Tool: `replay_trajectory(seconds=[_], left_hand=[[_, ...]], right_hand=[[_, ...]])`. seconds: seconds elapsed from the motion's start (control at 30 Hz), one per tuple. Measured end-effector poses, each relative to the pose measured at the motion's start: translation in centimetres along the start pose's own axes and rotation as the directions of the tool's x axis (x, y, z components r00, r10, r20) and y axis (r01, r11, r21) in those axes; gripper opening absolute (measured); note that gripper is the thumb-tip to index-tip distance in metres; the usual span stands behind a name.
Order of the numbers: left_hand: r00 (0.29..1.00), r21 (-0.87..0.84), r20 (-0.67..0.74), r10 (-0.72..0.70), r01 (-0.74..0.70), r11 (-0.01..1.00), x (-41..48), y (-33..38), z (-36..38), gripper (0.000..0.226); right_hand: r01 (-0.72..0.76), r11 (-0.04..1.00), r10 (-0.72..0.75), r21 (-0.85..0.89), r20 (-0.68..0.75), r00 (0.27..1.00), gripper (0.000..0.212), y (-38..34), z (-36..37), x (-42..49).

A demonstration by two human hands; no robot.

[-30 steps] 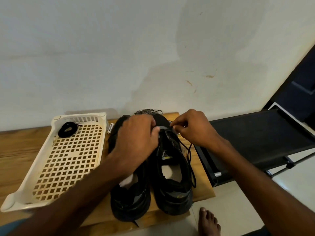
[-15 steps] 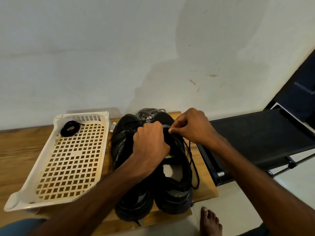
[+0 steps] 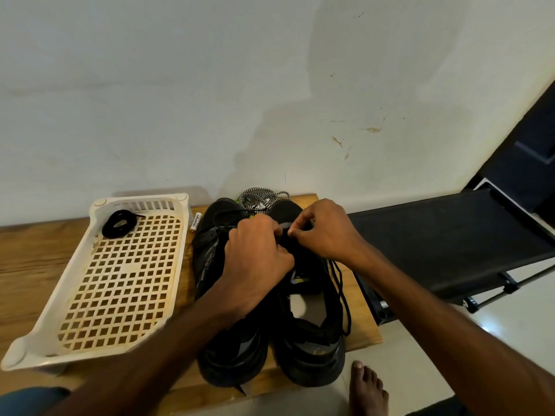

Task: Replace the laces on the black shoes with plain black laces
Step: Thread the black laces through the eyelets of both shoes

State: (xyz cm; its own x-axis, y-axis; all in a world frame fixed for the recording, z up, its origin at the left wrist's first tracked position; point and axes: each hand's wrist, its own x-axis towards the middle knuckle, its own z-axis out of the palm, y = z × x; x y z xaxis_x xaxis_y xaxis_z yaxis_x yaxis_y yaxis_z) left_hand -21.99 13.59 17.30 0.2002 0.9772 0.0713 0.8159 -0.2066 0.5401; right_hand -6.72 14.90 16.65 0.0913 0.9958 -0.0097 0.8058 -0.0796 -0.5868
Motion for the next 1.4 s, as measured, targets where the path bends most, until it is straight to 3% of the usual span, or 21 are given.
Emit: replay_trajectory(seconds=[0.27,0.57,0.8,1.0,1.1,1.2,1.33,1.4], left_hand=[[0.998,-0.083,0.022,-0.056,0.058,0.995,0.1,-0.4,-0.1,0.029],[0.999,-0.079,0.005,-0.053,0.053,0.995,0.1,-0.5,-0.3,0.024],[1.0,-0.055,0.005,0.023,-0.023,0.998,0.1,-0.6,-0.1,0.017],[0.993,-0.309,0.121,-0.013,0.05,0.95,1.2,-1.8,-0.5,0.019],[0.995,-0.336,0.096,-0.023,0.054,0.94,1.7,-2.3,-0.1,0.012],[0.995,-0.318,0.105,0.005,0.029,0.948,2.1,-2.5,0.6,0.018],[0.999,-0.268,0.048,0.019,-0.005,0.963,3.0,-3.2,0.3,0.03],[0.999,-0.486,-0.002,-0.036,0.031,0.874,3.9,-3.7,-0.8,0.026]], right_hand=[[-0.036,0.999,0.036,-0.019,-0.015,0.999,0.008,-0.8,0.0,-0.7],[-0.084,0.98,0.094,0.179,-0.049,0.994,0.005,-0.5,-0.1,-1.2],[-0.044,0.984,0.054,0.171,-0.055,0.997,0.004,-0.3,0.9,-0.9],[-0.053,0.961,0.066,0.272,-0.037,0.997,0.003,0.2,1.1,-1.2],[-0.075,0.958,0.074,0.278,0.012,0.997,0.005,0.4,0.8,-1.1],[-0.059,0.973,0.039,0.224,0.093,0.995,0.011,0.5,0.0,-0.9],[-0.012,0.989,0.0,0.146,0.084,0.996,0.01,0.6,-0.4,-0.7],[0.003,0.993,-0.012,0.116,0.078,0.997,0.009,0.7,-0.4,-0.7]])
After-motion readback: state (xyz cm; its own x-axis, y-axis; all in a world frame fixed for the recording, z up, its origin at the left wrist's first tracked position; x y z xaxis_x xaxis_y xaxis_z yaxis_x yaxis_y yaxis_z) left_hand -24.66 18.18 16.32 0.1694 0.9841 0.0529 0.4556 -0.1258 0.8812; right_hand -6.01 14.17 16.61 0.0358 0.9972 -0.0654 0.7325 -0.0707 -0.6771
